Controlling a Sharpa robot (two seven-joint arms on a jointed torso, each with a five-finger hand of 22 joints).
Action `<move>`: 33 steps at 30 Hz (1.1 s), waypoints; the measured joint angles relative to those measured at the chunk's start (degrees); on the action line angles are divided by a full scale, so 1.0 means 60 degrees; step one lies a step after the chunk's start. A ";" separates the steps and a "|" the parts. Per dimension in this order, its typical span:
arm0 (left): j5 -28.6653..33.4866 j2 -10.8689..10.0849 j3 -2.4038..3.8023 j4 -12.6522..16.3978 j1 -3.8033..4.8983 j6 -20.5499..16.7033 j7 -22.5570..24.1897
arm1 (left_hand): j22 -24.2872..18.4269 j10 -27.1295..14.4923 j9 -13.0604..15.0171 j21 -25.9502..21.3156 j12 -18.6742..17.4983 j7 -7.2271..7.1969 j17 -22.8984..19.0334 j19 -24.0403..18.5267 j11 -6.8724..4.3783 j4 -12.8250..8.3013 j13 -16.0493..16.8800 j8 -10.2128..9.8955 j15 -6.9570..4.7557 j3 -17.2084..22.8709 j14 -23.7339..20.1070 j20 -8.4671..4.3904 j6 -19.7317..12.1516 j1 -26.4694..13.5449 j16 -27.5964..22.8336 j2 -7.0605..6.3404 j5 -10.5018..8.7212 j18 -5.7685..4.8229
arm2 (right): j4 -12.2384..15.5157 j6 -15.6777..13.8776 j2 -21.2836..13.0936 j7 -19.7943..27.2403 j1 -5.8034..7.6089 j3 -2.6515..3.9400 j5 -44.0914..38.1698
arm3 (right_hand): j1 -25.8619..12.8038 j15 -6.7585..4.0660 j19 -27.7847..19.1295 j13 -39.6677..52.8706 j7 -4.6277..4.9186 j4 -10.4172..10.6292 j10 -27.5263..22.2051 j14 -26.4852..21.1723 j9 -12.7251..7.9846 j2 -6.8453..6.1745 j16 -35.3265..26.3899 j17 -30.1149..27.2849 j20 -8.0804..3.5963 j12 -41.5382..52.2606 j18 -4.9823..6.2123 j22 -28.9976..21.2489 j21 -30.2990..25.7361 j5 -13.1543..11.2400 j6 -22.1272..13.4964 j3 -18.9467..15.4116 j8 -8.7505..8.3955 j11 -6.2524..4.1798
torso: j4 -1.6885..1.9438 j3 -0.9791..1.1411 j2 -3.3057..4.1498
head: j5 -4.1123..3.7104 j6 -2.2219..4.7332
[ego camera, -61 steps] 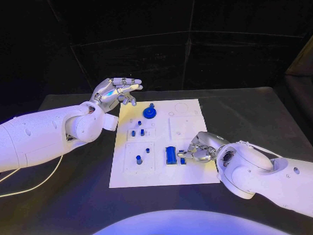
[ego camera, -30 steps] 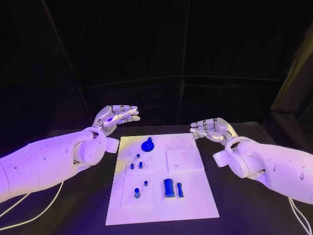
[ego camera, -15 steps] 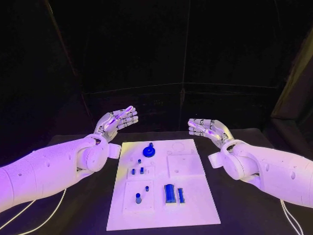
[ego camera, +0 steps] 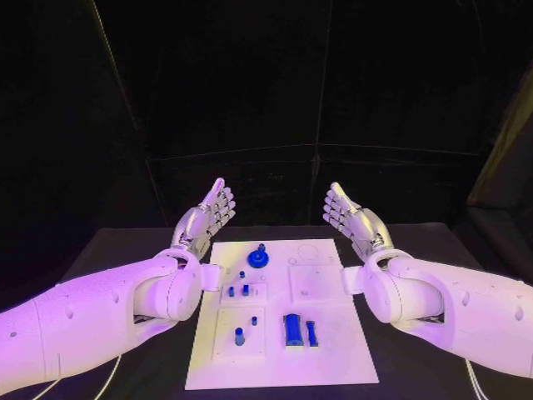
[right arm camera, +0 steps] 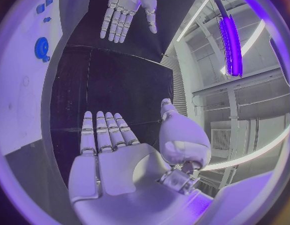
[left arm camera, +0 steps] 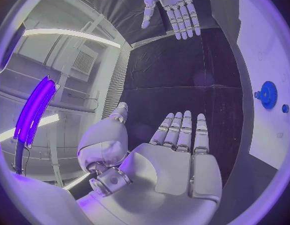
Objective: Assemble the parts on the task board
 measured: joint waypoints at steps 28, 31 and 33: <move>-0.0210 -0.0159 0.0203 0.0693 -0.0213 -0.2124 -0.0248 | -0.0854 -0.2677 -0.0010 -0.0039 -0.0034 -0.0362 -0.0017 -0.2252 -0.0149 -0.0002 -0.0006 -0.0037 -0.0083 -0.0867 -0.2696 -0.0852 -0.2536 -0.3195 -0.0850 -0.0006 -0.0038 -0.0565 | 0.0119 -0.0903 -0.0027 0.0252 -0.0018 0.0018 0.0676 | -0.3502 -0.0037 -0.2316 -0.0007 -0.0373 0.0000 -0.2561 -0.2656 -0.0012 -0.0008 0.0001 -0.0008 -0.0611 -0.0035 -0.0893 -0.0965 -0.0287 -0.0213 -0.2287 -0.0001 -0.0036 -0.0122 | 0.0006 -0.0001 -0.0004 | -0.0001 0.0000; -0.0213 -0.0159 0.0203 0.0694 -0.0213 -0.2145 -0.0251 | -0.0858 -0.3473 -0.0010 -0.0039 -0.0034 -0.0364 -0.0017 -0.2782 -0.0160 -0.0002 -0.0005 -0.0037 -0.0083 -0.0867 -0.3283 -0.0857 -0.3309 -0.4098 -0.0850 -0.0002 -0.0038 -0.0623 | 0.0121 -0.0913 -0.0027 0.0255 -0.0018 0.0018 0.0683 | -0.3876 -0.0053 -0.2561 -0.0006 -0.0366 0.0000 -0.2863 -0.2954 -0.0011 -0.0023 0.0001 -0.0008 -0.0606 -0.0035 -0.0894 -0.0972 -0.0287 -0.0213 -0.2517 -0.0001 -0.0036 -0.0128 | 0.0006 -0.0001 -0.0004 | -0.0001 0.0000; -0.0214 -0.0160 0.0203 0.0693 -0.0213 -0.2154 -0.0253 | -0.0859 -0.3521 -0.0009 -0.0039 -0.0034 -0.0370 -0.0016 -0.2791 -0.0153 -0.0002 -0.0005 -0.0037 -0.0083 -0.0867 -0.3309 -0.0866 -0.3334 -0.4224 -0.0850 -0.0007 -0.0038 -0.0623 | 0.0122 -0.0919 -0.0027 0.0259 -0.0019 0.0019 0.0687 | -0.4287 -0.0053 -0.3272 -0.0006 -0.0368 0.0000 -0.3561 -0.3583 -0.0011 -0.0018 0.0002 -0.0008 -0.0603 -0.0035 -0.0893 -0.0979 -0.0287 -0.0213 -0.3238 -0.0001 -0.0036 -0.0124 | 0.0006 -0.0001 -0.0004 | -0.0001 0.0000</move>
